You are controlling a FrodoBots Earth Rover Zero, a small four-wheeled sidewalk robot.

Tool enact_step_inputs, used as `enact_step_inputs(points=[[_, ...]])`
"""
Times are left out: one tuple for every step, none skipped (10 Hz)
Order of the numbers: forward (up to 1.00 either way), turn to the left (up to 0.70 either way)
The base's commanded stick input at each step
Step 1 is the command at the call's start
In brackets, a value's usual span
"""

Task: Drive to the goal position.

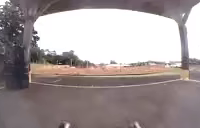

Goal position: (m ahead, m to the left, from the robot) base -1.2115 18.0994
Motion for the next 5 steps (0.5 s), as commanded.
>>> enact_step_inputs(points=[[0.85,0.00],[0.85,0.00],[0.85,0.00],[0.85,0.00],[0.85,0.00]])
